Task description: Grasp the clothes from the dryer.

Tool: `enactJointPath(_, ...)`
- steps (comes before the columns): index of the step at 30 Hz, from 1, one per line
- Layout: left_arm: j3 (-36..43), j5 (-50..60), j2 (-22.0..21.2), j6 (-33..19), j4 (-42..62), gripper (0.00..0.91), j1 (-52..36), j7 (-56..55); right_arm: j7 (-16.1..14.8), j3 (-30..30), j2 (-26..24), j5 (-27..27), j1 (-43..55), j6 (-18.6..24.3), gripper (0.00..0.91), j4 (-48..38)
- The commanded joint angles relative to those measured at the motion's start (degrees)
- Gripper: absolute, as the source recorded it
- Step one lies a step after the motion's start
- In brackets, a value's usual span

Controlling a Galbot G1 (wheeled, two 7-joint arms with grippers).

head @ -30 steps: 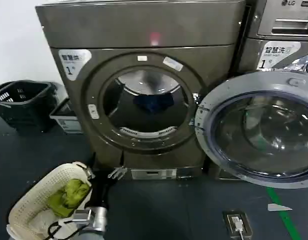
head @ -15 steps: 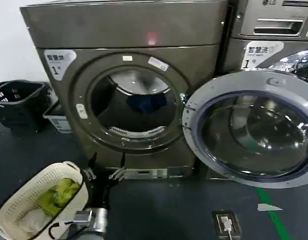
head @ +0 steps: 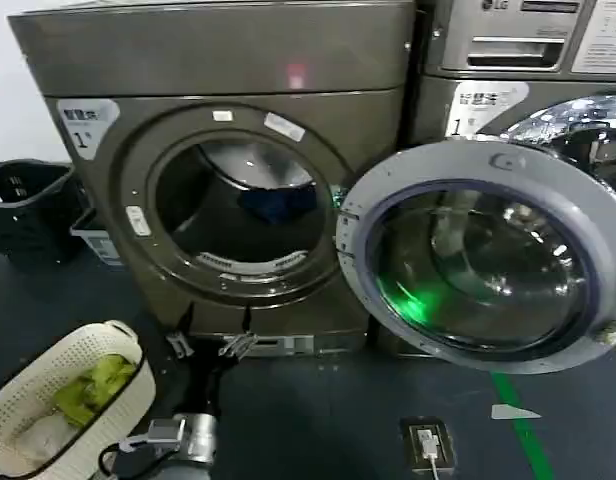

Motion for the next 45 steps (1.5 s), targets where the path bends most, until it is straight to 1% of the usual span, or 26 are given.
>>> enactJointPath(1,-0.1,0.0,0.1,-0.1,0.1,0.907,-0.2,0.0,-0.3,-0.5,-0.1,0.4,0.2,2.1,0.907,-0.2)
enactJointPath(12,-0.1,-0.1,0.4,0.0,0.3,0.907,-0.2,0.0,-0.7,-1.2,0.0,0.4,0.3,3.3,0.907,0.1)
enactJointPath(29,-0.2,-0.1,0.4,0.0,0.2,0.907,0.3,0.0,-0.7,-2.1,0.1,0.3,0.5,3.5,0.907,0.7)
enactJointPath(45,-0.4,-0.2,0.3,0.1,1.3,0.907,-1.1,0.1,-0.4,-1.6,-0.5,-1.0,1.1,3.7,0.907,-1.1)
